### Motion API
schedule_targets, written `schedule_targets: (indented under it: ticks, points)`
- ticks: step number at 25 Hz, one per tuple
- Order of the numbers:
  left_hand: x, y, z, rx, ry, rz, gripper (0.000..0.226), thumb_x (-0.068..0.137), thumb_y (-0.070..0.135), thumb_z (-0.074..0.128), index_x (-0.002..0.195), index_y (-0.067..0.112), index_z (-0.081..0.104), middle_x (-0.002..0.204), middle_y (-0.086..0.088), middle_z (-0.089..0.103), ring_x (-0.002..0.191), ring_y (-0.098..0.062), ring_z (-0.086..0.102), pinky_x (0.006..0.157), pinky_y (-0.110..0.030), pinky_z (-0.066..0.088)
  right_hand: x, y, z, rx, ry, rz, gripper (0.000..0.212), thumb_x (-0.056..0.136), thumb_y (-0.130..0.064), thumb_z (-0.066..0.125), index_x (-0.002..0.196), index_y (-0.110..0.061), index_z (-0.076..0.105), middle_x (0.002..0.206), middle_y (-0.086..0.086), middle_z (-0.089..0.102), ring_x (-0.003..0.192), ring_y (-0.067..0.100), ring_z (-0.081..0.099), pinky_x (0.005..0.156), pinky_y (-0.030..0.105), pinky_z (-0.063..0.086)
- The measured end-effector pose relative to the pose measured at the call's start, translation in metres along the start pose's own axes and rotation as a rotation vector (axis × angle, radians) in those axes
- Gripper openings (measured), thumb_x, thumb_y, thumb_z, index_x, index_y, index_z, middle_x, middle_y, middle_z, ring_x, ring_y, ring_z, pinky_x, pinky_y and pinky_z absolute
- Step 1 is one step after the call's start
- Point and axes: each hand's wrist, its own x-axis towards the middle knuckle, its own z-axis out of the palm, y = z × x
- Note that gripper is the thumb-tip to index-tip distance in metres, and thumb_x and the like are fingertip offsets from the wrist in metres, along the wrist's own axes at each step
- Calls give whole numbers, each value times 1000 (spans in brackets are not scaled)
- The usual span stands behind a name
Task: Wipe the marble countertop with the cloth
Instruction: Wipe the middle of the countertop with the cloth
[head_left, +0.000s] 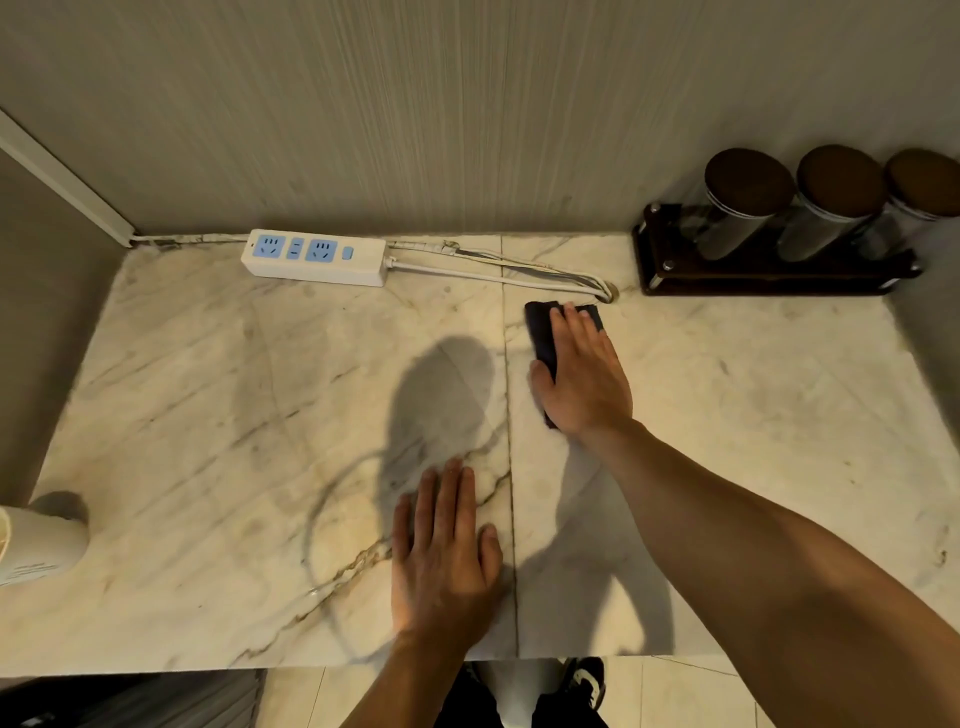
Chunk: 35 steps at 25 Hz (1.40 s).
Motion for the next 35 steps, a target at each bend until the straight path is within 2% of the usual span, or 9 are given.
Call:
schedule_targets:
  ticks: [4, 15, 21, 29, 35]
  points:
    - [0, 0, -1, -2, 3, 9, 60, 88, 38, 39, 143, 13, 39, 150, -7, 40, 139, -25, 34, 112, -46, 19, 0, -2, 1, 56, 47, 192, 69, 93, -43, 29, 152, -15, 6, 162, 6, 6, 148, 22, 1, 119, 37, 1]
    - [-1, -2, 2, -5, 3, 2, 60, 92, 41, 32, 146, 15, 34, 153, -6, 35, 142, -24, 26, 115, -47, 18, -24, -17, 0, 96, 119, 515, 68, 97, -38, 30, 152, -10, 1, 162, 10, 0, 148, 24, -2, 120, 39, -1]
    - [-2, -3, 2, 18, -2, 9, 61, 92, 40, 33, 147, 13, 30, 154, -8, 33, 143, -25, 24, 115, -50, 22, -57, -19, 5, 93, 144, 561, 69, 97, -40, 30, 152, -10, 2, 162, 10, 1, 148, 24, -1, 120, 39, 0]
    - [-2, -4, 2, 45, -12, 19, 63, 94, 43, 25, 150, 15, 20, 158, -8, 24, 146, -23, 14, 118, -48, 15, -116, -24, 5, 129, 163, 593, 70, 96, -39, 35, 152, -8, 5, 161, 11, 7, 148, 24, 2, 120, 38, 1]
    - [-4, -2, 5, 29, 37, 36, 63, 93, 41, 25, 148, 11, 26, 155, -11, 29, 145, -27, 19, 117, -47, 16, -166, -32, 11, 116, 179, 598, 70, 97, -36, 37, 151, -5, 7, 160, 16, 10, 147, 28, 5, 120, 41, 4]
